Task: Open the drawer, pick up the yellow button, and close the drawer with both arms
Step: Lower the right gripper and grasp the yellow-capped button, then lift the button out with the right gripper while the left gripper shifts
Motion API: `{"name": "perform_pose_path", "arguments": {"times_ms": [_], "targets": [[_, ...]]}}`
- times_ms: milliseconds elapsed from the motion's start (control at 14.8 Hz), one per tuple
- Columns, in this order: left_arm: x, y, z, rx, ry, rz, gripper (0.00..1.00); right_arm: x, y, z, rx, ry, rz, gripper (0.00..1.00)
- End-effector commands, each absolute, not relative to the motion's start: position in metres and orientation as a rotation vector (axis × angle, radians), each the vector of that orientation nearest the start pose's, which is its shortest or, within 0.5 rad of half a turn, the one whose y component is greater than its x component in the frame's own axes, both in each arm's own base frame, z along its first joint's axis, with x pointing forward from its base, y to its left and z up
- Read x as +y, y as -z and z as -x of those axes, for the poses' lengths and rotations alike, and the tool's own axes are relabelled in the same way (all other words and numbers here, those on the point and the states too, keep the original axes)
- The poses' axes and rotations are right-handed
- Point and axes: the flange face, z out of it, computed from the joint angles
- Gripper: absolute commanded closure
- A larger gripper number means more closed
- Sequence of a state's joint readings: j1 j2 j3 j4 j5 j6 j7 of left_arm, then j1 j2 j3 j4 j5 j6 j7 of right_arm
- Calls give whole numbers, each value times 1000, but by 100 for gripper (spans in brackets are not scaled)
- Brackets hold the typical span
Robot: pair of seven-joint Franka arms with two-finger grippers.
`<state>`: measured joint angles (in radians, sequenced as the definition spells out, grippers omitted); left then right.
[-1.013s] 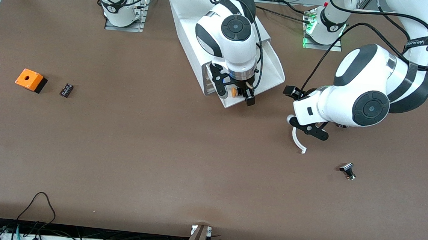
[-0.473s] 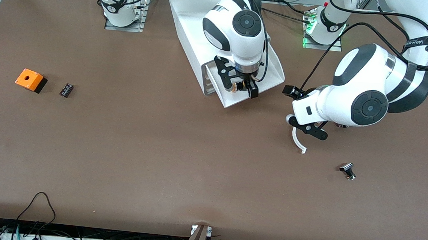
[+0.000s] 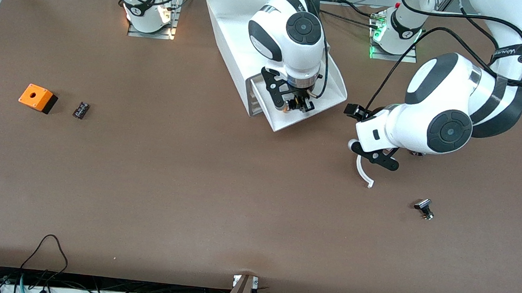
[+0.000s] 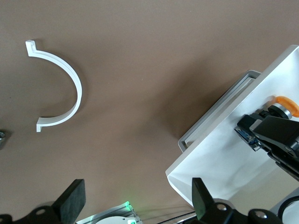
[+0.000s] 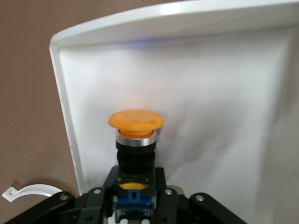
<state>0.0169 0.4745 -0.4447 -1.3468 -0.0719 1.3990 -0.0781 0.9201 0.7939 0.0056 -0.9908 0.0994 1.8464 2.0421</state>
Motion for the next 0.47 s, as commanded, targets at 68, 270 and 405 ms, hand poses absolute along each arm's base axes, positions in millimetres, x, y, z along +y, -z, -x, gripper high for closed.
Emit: {"name": "perform_pose_path", "arguments": {"times_ms": [68,270,405], "targets": [[-227,-457,-601,539,-695,3159,0,609,-439,-467,1625,-146,2546,100],[-228,-456,-601,541,-696,3156,0,591,-479,-476,1557,-130,2543,100],[-227,-453,-602,546,-687,3131,0,567,-495,-490,1468,-125,2619,100]]}}
